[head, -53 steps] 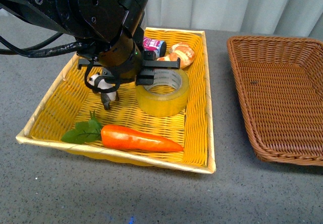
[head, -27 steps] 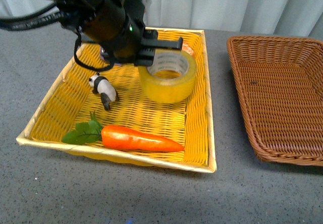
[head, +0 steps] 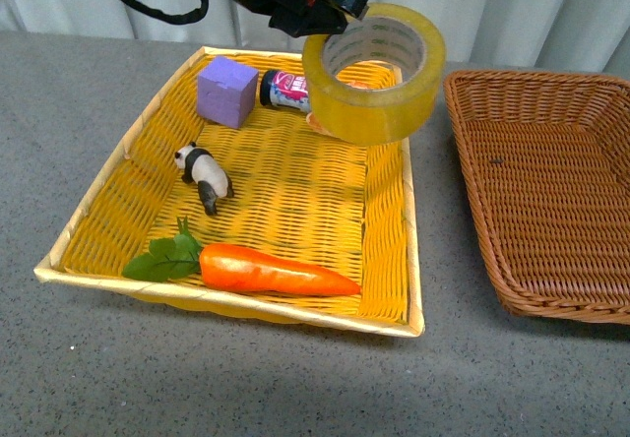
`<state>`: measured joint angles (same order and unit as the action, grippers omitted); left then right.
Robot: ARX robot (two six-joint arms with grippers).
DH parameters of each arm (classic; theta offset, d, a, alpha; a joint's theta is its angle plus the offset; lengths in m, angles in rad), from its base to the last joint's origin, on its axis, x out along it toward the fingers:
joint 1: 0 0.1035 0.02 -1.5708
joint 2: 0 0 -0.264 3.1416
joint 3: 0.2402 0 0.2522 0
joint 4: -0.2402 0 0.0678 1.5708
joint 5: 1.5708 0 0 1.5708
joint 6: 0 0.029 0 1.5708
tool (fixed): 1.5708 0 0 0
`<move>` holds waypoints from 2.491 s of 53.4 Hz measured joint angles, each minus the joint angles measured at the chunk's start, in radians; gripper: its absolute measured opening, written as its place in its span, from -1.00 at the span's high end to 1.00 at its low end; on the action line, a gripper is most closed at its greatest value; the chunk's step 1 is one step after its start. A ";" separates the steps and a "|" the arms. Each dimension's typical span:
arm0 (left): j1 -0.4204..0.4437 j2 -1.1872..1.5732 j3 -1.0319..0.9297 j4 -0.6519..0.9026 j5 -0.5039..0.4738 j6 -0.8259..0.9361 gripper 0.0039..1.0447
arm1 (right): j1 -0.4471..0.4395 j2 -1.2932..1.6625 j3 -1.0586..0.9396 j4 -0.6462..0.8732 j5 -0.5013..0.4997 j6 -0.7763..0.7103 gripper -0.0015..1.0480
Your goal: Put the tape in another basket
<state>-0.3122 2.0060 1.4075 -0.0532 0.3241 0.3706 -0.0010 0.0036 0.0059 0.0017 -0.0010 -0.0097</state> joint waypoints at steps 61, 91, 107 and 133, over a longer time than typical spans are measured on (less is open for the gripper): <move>-0.115 0.043 0.172 -0.110 0.040 0.216 0.76 | -0.006 1.109 0.589 0.074 -0.139 -0.167 -0.82; -0.115 0.043 0.172 -0.110 0.040 0.217 0.76 | 0.170 1.611 1.019 -0.088 -0.106 -0.168 -0.82; -0.115 0.043 0.172 -0.110 0.040 0.217 0.76 | 0.182 1.714 1.081 -0.107 -0.087 -0.169 -0.82; -0.115 0.043 0.172 -0.110 0.039 0.217 0.76 | 0.199 1.728 1.101 -0.119 -0.108 -0.120 0.33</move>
<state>-0.4274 2.0495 1.5799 -0.1631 0.3634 0.5877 0.1978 1.7321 1.1065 -0.1177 -0.1089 -0.1299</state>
